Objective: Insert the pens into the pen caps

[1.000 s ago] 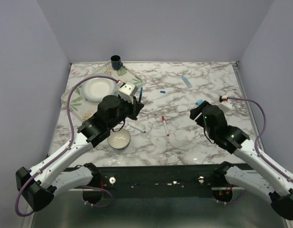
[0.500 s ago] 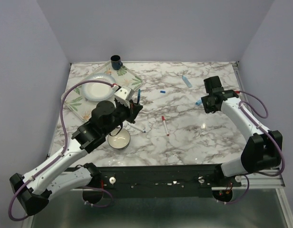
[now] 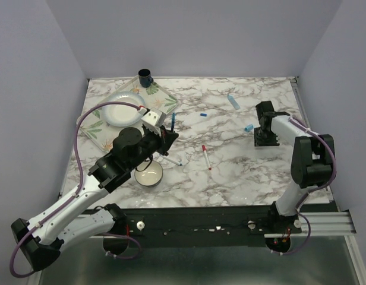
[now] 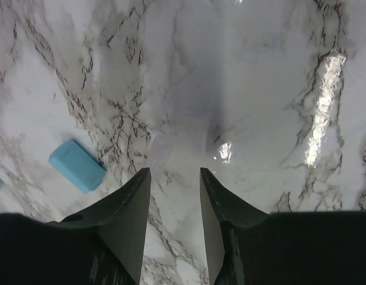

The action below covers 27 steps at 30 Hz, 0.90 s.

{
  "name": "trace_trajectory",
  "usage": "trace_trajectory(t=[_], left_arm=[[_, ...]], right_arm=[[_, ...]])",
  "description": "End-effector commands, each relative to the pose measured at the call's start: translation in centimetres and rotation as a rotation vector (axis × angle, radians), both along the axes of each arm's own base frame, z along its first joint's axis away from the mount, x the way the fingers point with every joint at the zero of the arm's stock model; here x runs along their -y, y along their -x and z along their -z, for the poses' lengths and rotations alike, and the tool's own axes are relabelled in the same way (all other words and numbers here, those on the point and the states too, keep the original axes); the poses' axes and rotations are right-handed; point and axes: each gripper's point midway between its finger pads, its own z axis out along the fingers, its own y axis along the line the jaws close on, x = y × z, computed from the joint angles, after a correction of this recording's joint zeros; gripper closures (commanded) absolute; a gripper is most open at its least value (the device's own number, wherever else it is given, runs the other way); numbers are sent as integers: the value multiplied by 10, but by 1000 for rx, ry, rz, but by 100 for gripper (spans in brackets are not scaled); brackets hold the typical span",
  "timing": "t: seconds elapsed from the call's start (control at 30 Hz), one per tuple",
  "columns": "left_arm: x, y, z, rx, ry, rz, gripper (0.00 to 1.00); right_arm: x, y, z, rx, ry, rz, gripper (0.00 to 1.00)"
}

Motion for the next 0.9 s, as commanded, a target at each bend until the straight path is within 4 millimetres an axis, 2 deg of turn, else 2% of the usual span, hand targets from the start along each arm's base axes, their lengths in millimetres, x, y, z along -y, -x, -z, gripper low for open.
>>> trace_trajectory(t=[0.0,0.07,0.13,0.2,0.3,0.5,0.6,0.67,0.77,0.87], left_arm=[[6,2,3,-10,3,22,100],[6,1,3,-8,3,21,100],[5,1,3,-9,1,19,100],[5,1,2,-6,3,16,100],[3,0,2,-3,0,6,100],[-1,-1,0,8,-10,-18,100],[-1,0,0,14,-17,-17,100],[-1,1,0,18,-18,-20,100],[-2,2,-3,25,-15,-26,100],[-4,3,-6,29,-6,-29,100]], right_arm=[[15,-20,4,30,0,49,53],[23,-23,2,16,46,37,52],[26,-17,7,-16,44,53,52],[25,-10,19,-34,14,58,52],[16,-22,26,1,-32,28,52],[16,-19,26,-80,-17,-16,52],[6,-19,26,-94,-49,-119,61],[-3,-13,26,-110,-89,-174,65],[-12,-1,23,-116,-130,-207,65],[-12,14,23,-136,-131,-222,63]])
